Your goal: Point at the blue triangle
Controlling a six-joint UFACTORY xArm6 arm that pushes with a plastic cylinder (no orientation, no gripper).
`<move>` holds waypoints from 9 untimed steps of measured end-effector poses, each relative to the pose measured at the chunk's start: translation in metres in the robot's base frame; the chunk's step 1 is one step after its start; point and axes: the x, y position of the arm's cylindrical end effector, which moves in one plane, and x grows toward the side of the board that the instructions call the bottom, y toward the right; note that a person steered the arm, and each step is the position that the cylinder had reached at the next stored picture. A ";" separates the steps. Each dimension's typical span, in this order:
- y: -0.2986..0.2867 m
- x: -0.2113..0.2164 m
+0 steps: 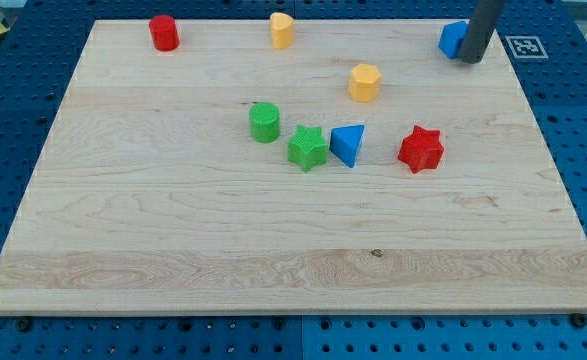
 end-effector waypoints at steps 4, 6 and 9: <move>-0.051 0.049; -0.105 0.092; -0.184 0.131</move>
